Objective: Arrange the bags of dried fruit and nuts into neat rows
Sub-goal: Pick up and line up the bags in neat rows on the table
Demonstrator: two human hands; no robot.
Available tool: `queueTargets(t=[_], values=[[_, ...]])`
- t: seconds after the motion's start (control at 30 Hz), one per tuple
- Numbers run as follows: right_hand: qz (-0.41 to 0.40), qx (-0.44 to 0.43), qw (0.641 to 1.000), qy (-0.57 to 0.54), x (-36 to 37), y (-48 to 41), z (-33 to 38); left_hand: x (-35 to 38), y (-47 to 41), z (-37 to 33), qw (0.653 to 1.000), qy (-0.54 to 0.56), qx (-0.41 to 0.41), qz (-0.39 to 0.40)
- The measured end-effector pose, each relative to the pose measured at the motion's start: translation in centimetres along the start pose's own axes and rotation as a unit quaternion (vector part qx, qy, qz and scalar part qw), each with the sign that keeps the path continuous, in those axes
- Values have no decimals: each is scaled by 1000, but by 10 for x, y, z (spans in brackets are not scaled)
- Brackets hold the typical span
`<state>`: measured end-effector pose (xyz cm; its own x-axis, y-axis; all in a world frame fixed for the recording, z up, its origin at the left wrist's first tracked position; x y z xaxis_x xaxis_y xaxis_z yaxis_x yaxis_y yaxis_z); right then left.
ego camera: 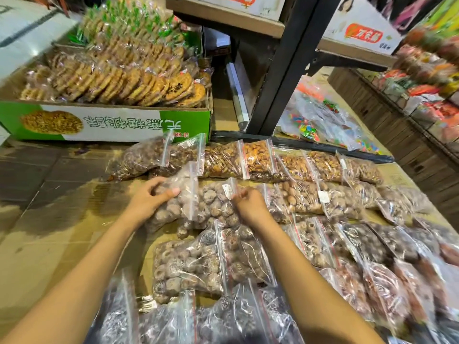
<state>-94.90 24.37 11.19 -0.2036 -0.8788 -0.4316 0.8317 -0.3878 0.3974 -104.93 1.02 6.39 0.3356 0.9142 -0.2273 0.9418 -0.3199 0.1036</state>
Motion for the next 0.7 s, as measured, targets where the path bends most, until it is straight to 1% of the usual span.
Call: queueTargets(t=[0.1, 0.13, 0.2, 0.27, 0.33, 0.4, 0.47, 0.53, 0.57, 0.6, 0.63, 0.7], values=[[-24, 0, 1000, 19, -4, 2, 1, 21, 4, -7, 998, -17, -26, 55], [-29, -15, 999, 7, -4, 3, 6, 21, 6, -9, 997, -23, -27, 64], [-33, -72, 997, -2, -6, 5, 21, 18, 7, -10, 995, -38, -15, 87], [-45, -131, 990, 12, -6, 10, 35, 19, 11, -15, 995, -46, -13, 82], [-61, -140, 988, 12, -7, 12, 33, 25, 13, -14, 996, -59, -5, 65], [-67, -124, 990, 18, -10, 9, 23, 25, 15, -12, 997, -71, -5, 10], [-82, -103, 991, 35, -21, 4, 13, 24, 15, -10, 997, -68, 9, -19], [-156, -77, 983, 64, -47, 3, 3, 22, 15, -8, 997, -68, 10, -24], [-192, -58, 975, 98, -60, 2, -4, 21, 14, -8, 997, -69, 12, -26], [-203, -28, 970, 132, -69, 0, -12, 22, 15, -12, 997, -70, 15, -26], [-188, 9, 972, 138, -73, -3, -22, 23, 15, -13, 997, -68, 17, -25], [-117, 76, 988, 62, -68, -8, -43, 22, 14, -14, 997, -72, 13, -29]])
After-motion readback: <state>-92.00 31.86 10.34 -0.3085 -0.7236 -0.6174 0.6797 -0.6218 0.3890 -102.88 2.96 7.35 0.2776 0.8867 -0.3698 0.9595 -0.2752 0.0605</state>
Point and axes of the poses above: each hand's wrist, its own y-axis away from the middle knuckle, its own x-axis out of the palm, z = x × y, the point moved 7 cm from there along -y, towards the middle knuckle, and after that the axes turned 1 degree about z, right-handed, at the moved point
